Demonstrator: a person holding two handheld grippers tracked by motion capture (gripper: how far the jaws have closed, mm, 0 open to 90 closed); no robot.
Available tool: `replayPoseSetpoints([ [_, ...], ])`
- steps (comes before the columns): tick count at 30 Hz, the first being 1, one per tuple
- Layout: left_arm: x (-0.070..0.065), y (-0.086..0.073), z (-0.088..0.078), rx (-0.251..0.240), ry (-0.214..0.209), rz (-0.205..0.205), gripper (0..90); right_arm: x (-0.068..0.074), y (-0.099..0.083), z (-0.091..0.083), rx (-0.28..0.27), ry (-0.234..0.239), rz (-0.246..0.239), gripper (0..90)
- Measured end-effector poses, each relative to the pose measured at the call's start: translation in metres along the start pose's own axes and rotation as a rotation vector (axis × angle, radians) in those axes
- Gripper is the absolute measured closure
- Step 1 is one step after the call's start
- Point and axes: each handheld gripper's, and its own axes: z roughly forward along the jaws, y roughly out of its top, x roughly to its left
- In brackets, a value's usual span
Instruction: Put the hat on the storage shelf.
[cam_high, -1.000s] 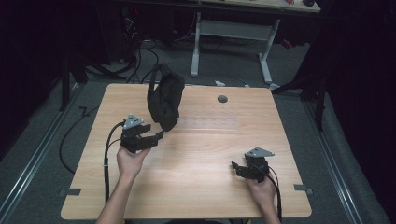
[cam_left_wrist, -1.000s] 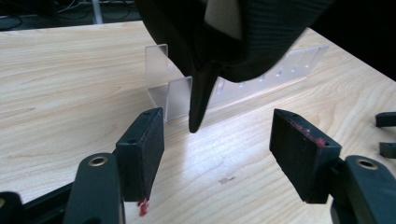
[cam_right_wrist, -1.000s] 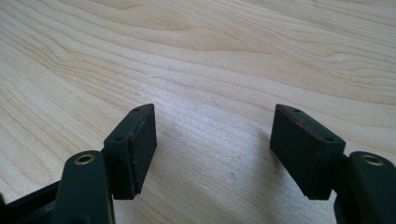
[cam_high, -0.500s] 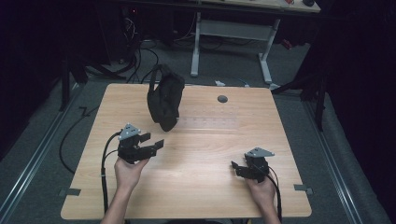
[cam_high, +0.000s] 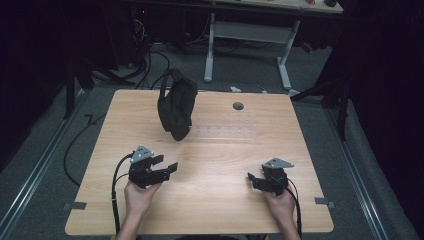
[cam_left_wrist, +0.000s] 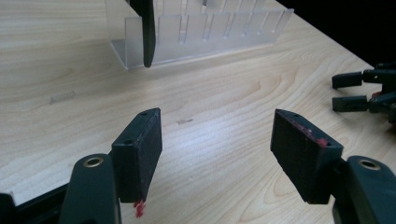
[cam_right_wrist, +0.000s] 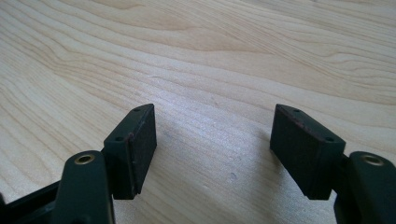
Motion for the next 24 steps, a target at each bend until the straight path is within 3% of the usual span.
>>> replayPoseSetpoints([
  [14, 0.023, -0.028, 0.004, 0.034, 0.080, 0.019, 34.0, 0.000, 0.000, 0.000, 0.002, 0.000, 0.002, 31.8],
  [17, 0.028, -0.034, 0.007, 0.034, 0.109, 0.044, 34.0, 0.000, 0.000, 0.000, 0.001, 0.000, 0.001, 31.8],
  [24, 0.038, -0.053, 0.017, 0.066, 0.191, 0.163, 32.6, 0.000, 0.000, 0.000, 0.001, 0.000, 0.001, 31.8],
])
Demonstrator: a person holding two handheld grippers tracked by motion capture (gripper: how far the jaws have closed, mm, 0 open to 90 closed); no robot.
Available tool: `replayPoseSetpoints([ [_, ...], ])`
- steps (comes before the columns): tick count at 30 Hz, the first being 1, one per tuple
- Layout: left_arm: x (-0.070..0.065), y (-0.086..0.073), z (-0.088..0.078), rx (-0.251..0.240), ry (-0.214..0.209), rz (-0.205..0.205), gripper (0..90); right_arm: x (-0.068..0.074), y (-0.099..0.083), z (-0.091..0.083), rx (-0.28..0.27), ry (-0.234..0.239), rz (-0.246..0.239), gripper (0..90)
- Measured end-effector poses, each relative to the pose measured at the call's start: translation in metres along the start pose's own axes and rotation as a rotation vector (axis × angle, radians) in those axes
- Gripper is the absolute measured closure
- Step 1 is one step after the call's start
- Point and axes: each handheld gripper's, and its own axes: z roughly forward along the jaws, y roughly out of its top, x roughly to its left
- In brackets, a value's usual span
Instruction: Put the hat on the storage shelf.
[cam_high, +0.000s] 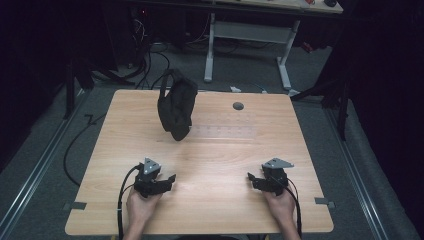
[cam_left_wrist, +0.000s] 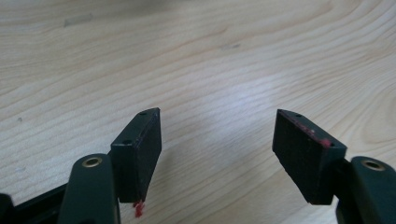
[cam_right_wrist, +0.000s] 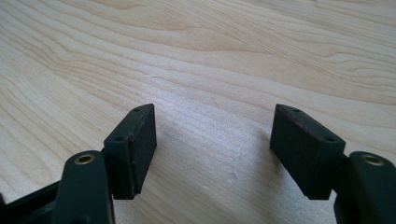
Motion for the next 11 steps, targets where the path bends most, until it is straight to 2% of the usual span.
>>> replayPoseSetpoints([
  [3, -0.0008, -0.0076, 0.0020, -0.015, 0.012, 0.059, 31.5, 0.0000, 0.0000, 0.0000, 0.000, 0.000, 0.000, 31.8],
  [4, -0.0015, -0.0082, 0.0022, -0.016, 0.017, 0.065, 30.9, 0.0001, 0.0000, 0.0000, 0.000, 0.000, 0.001, 31.8],
  [11, -0.0017, -0.0085, 0.0017, -0.011, 0.015, 0.058, 28.4, -0.0001, 0.0000, 0.0001, -0.001, -0.001, -0.002, 31.9],
])
